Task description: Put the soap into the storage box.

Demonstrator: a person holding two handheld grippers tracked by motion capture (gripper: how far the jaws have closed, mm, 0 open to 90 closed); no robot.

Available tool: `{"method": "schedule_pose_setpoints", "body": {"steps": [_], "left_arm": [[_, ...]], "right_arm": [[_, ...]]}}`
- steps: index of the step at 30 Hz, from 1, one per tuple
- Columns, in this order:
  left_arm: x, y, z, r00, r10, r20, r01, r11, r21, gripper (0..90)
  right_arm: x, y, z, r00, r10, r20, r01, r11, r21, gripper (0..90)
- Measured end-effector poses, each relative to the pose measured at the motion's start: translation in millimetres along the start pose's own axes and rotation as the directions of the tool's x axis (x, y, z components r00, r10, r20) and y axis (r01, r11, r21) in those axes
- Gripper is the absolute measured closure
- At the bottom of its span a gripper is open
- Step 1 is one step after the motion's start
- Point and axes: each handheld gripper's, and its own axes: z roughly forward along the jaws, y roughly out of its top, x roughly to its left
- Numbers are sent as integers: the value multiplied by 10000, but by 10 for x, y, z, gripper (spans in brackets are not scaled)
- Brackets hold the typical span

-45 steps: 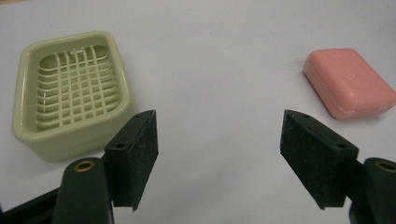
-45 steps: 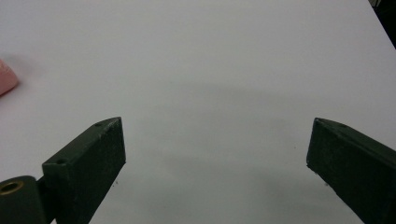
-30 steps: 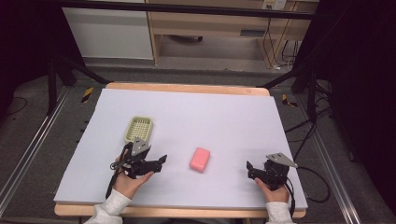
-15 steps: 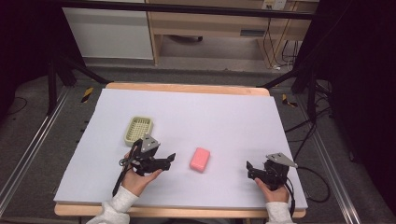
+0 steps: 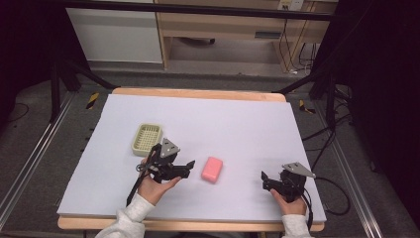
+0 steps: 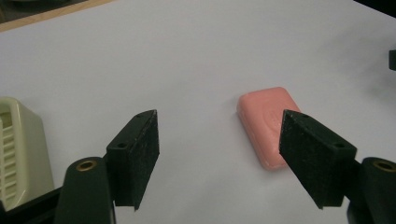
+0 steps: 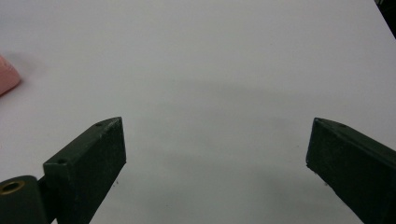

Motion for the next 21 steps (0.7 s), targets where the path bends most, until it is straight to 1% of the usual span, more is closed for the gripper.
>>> {"method": "schedule_pose_setpoints", "body": {"steps": [2,9,15,16,19,21], "left_arm": [[-45,46,25,10000,96,27,-96,10000,10,283],[-141,129,103,9994,298,158,-301,9994,152,283],[-211,185,165,9992,296,268,-301,9993,203,283],[-219,194,174,9989,389,277,-396,9989,252,283],[-262,213,212,9987,371,360,-381,9989,276,282],[-284,226,243,9983,436,375,-448,9984,337,282]], "right_arm": [[0,1,0,10000,-28,5,28,10000,-10,52],[3,2,1,10000,-50,12,50,10000,21,52],[3,3,3,10000,-50,3,50,10000,31,52],[3,4,3,10000,-39,-7,39,10000,28,53],[4,4,5,10000,-59,0,59,10000,24,54],[5,4,5,10000,-17,-14,17,10000,25,54]]}}
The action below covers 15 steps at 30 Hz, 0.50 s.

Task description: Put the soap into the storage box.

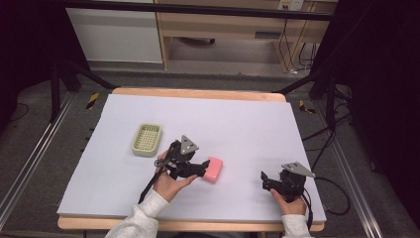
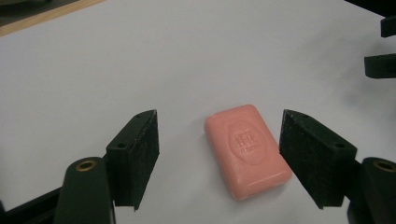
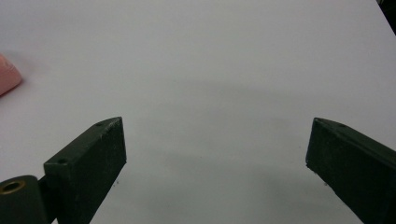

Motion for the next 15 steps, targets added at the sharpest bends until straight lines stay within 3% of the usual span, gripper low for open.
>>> {"method": "schedule_pose_setpoints", "body": {"steps": [15], "left_arm": [[-143,47,291,9999,-79,85,75,9988,482,279]], "right_arm": [[-3,1,-2,10000,42,-56,-42,10000,16,54]]}}
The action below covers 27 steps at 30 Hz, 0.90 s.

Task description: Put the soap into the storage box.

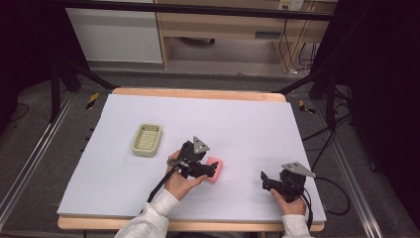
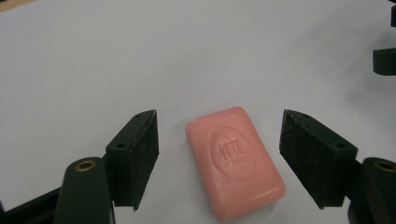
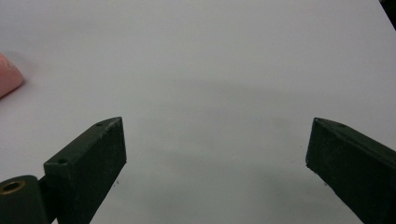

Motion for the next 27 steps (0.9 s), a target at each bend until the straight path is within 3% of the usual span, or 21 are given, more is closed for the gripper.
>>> {"method": "schedule_pose_setpoints", "body": {"steps": [12,27], "left_arm": [[-95,0,223,9999,158,25,-159,9984,540,269],[-113,-46,423,10000,-36,-78,44,9944,1055,266]], "right_arm": [[5,1,4,10000,-24,-6,24,10000,10,54],[2,1,10,10000,-13,-45,13,10000,58,54]]}}
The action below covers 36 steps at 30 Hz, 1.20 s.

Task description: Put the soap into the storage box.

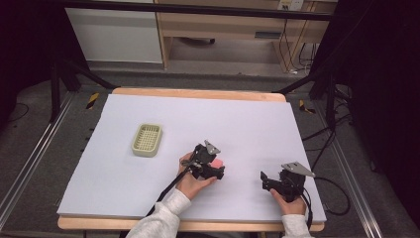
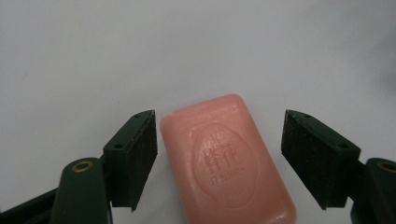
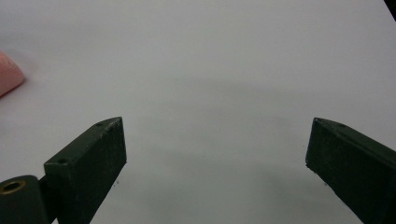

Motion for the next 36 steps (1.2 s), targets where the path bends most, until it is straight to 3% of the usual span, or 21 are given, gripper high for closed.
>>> {"method": "schedule_pose_setpoints", "body": {"steps": [16,22,36], "left_arm": [[13,-46,99,9997,-241,34,239,9989,408,278],[-7,-69,116,10000,-77,-34,79,9983,585,274],[41,-86,64,9997,-129,228,110,9966,815,369]], "right_arm": [[11,0,7,10000,-28,-81,28,10000,78,55],[14,0,9,9999,-25,-107,26,10000,95,55],[14,-1,14,9999,-63,-90,64,9999,105,54]]}}
